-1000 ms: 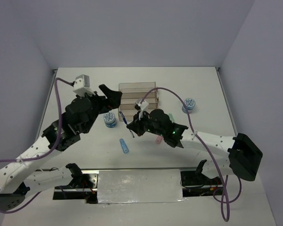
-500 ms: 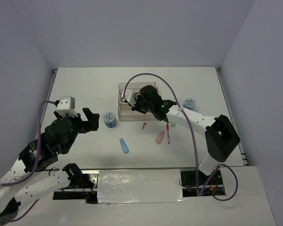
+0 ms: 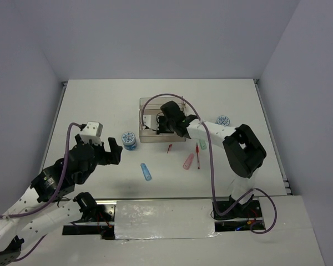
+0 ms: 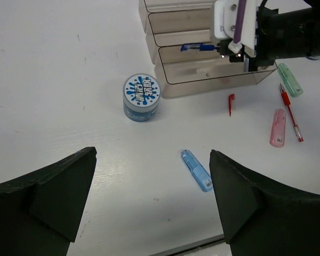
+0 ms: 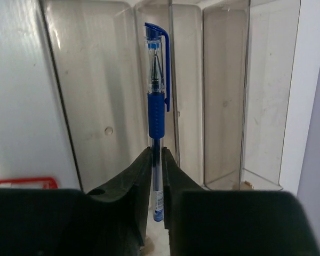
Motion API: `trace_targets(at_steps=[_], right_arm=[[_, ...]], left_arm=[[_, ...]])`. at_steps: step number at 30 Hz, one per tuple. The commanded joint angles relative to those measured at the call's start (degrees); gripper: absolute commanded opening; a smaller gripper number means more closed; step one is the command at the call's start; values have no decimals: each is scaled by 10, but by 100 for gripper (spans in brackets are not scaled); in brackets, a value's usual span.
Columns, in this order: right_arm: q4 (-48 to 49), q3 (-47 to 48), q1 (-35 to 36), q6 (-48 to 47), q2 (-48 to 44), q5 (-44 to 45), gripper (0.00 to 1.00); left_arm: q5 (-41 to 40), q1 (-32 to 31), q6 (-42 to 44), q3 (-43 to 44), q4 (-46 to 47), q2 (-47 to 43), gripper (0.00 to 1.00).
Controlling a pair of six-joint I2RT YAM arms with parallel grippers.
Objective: Sort the stationery into containers
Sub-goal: Place the pen in the storage box, then pick up the pen from the center of the board.
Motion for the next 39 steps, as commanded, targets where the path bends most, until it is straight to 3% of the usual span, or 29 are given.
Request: trace_targets(at_steps=[1, 2, 4, 6, 14, 17, 20, 21, 22, 24, 27, 32, 35, 39], right_arm=[[-13, 49, -2, -5, 26, -12, 21], [-15, 51, -2, -4, 32, -8, 24], [-15, 50, -2, -2, 29, -10, 49], [-11, 44, -2, -4, 18, -10, 53], [5, 40, -7, 35, -54, -1, 53], [47, 32, -11, 146, -122, 40, 53], [60, -4, -11, 355, -224, 161, 55], [49, -17, -11, 483, -247, 202, 59], [-2, -32, -12, 540, -288, 265, 65], [-54, -85, -14, 661, -320, 290, 69], [-99, -171, -14, 735, -360, 287, 74], [-162, -256, -15, 820, -415, 271, 74], [-191, -277, -23, 829, -411, 283, 73], [-177, -296, -44, 796, -374, 210, 72]], left_arm=[[13, 4, 20, 8, 22, -6, 99], [13, 3, 23, 7, 24, -10, 99], [11, 3, 23, 5, 27, -23, 99], [11, 3, 24, 4, 29, -31, 99], [9, 6, 21, 6, 27, -25, 99], [-6, 9, 11, 6, 21, -26, 99], [-38, 12, -6, 10, 6, -26, 99], [-55, 14, -11, 11, 3, -25, 99], [-61, 16, -17, 12, -4, -23, 99], [-65, 24, -19, 14, -6, -17, 99], [-48, 32, -12, 12, 1, -5, 99], [-22, 34, -9, 10, 5, 11, 99], [-11, 33, -5, 10, 8, 16, 99], [-2, 33, -2, 8, 10, 25, 99]])
